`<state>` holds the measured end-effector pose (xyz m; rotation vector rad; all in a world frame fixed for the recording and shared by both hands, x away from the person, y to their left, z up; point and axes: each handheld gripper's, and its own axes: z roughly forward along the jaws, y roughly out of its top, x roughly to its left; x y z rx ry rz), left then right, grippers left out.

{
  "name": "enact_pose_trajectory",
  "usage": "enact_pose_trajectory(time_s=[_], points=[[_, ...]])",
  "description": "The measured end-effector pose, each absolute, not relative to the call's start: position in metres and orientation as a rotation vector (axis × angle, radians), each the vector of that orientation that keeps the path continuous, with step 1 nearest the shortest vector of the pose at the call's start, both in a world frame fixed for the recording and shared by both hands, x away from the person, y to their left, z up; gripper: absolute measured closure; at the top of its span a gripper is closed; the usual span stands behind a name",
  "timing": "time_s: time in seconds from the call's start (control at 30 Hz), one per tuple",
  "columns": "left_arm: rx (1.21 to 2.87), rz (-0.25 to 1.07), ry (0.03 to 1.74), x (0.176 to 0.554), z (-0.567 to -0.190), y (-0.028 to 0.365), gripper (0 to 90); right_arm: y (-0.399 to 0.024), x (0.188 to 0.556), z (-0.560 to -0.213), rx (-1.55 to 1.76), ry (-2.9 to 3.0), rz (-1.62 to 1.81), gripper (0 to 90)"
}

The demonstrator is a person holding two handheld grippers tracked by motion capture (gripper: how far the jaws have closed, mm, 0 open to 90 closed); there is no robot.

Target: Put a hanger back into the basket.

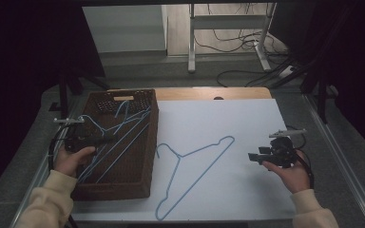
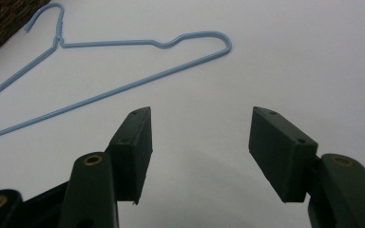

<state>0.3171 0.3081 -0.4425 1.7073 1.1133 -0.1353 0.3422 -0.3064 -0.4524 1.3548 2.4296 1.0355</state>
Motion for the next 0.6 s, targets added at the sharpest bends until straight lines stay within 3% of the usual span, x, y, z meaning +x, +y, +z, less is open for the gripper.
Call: enact_pose_trajectory(time_s=[0.2, 0.37, 0.5, 0.6], points=[[1.757, -0.148, 1.161, 0.323, -0.455, 0.31, 85.8, -0.307, 0.342, -0.452, 1.359, 2.429, 1.034, 40.9], [1.788, -0.063, 1.245, 0.322, -0.457, 0.317, 85.3, -0.307, 0.342, -0.452, 1.36, 2.426, 1.035, 40.8], [1.812, 0.11, 1.383, 0.321, -0.455, 0.32, 58.0, -0.307, 0.342, -0.452, 1.36, 2.428, 1.033, 40.8], [1.824, 0.207, 1.394, 0.317, -0.449, 0.319, 47.3, -0.307, 0.342, -0.452, 1.361, 2.427, 1.032, 40.8]])
